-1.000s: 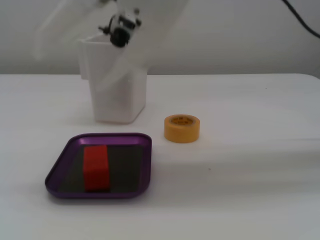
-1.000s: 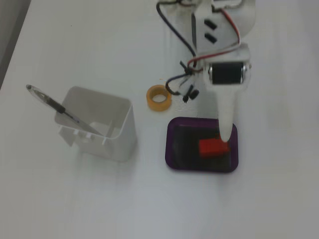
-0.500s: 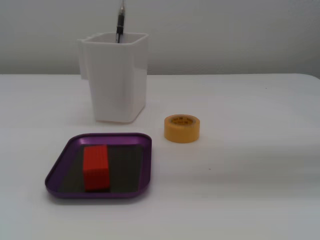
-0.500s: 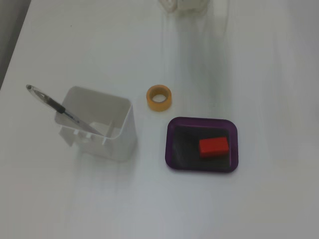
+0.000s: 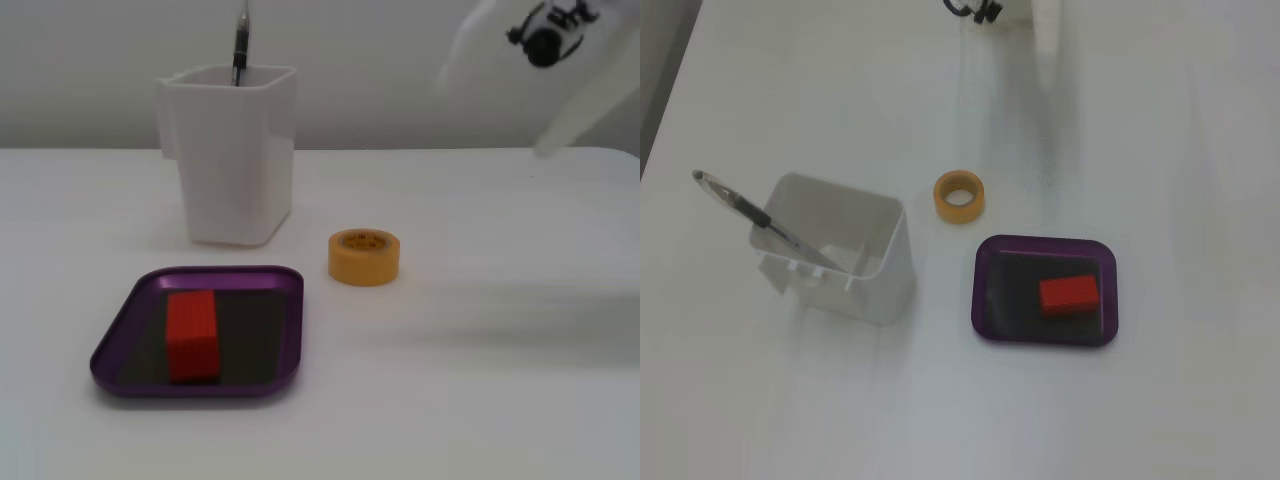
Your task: Pick up the red cube and place it in the box.
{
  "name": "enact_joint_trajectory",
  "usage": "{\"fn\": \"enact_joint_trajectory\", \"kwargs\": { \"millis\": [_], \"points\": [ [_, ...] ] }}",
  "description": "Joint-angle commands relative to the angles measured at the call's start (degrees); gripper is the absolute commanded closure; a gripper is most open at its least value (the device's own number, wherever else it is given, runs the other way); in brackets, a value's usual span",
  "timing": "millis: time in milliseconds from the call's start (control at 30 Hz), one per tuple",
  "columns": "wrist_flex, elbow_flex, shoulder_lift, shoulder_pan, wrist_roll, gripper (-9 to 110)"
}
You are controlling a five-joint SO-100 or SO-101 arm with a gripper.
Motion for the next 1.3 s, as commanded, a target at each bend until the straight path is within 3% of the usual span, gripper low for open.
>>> {"fn": "enact_joint_trajectory", "kwargs": {
  "millis": [0, 133, 400, 767, 1000, 1133, 1267],
  "points": [
    [-10.8, 17.3, 11.8, 1.9, 0.4, 77],
    [-15.4, 31.5, 22.1, 3.8, 0.5, 77],
    [-11.3, 43.3, 37.4, 3.3, 0.5, 77],
    [-2.7, 48.1, 52.4, 3.7, -0.1, 84],
    [-2.5, 48.2, 52.4, 3.7, 0.0, 90],
    [-2.5, 48.9, 52.4, 3.7, 0.0, 101],
    [-2.5, 48.9, 52.4, 3.5, -0.1, 101]
  ]
}}
